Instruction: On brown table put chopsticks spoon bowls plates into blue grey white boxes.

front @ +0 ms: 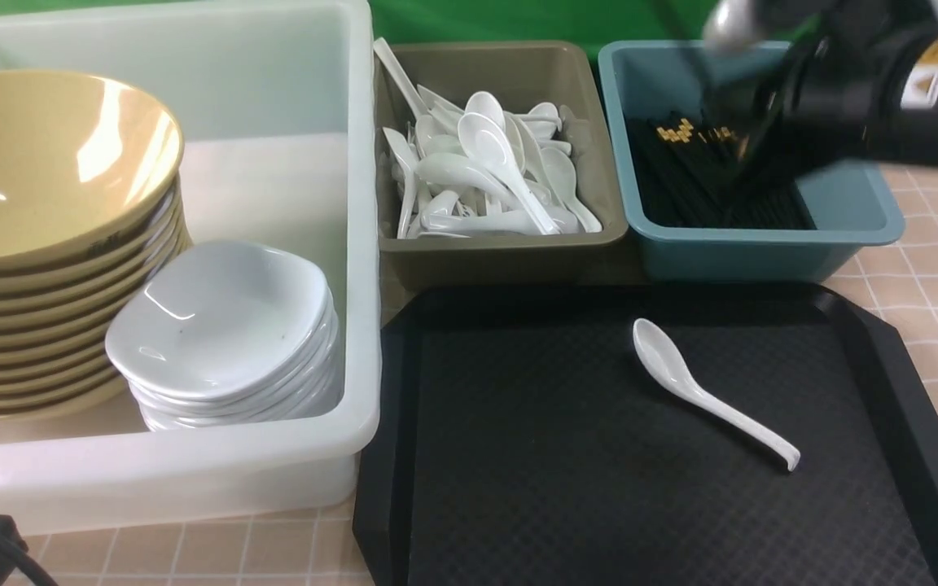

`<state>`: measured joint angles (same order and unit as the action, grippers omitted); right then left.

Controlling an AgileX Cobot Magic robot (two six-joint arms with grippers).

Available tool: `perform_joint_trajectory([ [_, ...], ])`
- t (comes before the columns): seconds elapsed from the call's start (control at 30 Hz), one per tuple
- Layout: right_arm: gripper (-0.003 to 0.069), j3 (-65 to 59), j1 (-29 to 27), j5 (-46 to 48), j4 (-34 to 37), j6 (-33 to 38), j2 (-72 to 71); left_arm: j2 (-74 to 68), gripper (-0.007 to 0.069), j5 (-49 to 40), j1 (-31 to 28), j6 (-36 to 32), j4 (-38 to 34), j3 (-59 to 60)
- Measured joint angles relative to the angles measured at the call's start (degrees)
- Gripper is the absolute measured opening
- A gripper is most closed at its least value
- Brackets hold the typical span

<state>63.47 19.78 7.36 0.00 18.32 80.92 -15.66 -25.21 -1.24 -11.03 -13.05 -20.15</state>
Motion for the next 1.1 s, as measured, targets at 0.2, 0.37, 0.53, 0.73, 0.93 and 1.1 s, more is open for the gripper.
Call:
perform_joint_trajectory([
  [0.2, 0.0166, 5.05, -5.64, -4.04, 0.00, -4.90, 13.00, 0.00, 0.0001, 0.00, 0.00, 0.00, -0.04, 0.00],
  [0.37, 0.0382, 12.86, -6.51, 16.97, 0.00, -7.03, 19.23, 0.00, 0.0001, -0.25, 0.06, 0.00, -0.04, 0.00],
  [0.53, 0.0447, 13.77, -3.00, 36.53, 1.17, -9.80, 18.86, 0.00, 0.0001, -0.25, 0.06, 0.00, -0.04, 0.00],
  [0.73, 0.0455, 3.73, 4.82, 33.48, 2.27, -10.09, 19.01, 0.00, 0.0001, -0.25, 0.06, 0.00, -0.04, 0.00],
  [0.93, 0.0391, -1.42, 5.44, 17.84, 1.93, -10.13, 23.16, 0.00, 0.0001, -0.25, 0.06, 0.00, -0.04, 0.00],
  [1.1, 0.0101, -0.66, 5.57, 19.56, 1.82, -9.95, 23.57, 0.00, 0.0001, -0.32, 0.06, 0.00, -0.04, 0.00],
])
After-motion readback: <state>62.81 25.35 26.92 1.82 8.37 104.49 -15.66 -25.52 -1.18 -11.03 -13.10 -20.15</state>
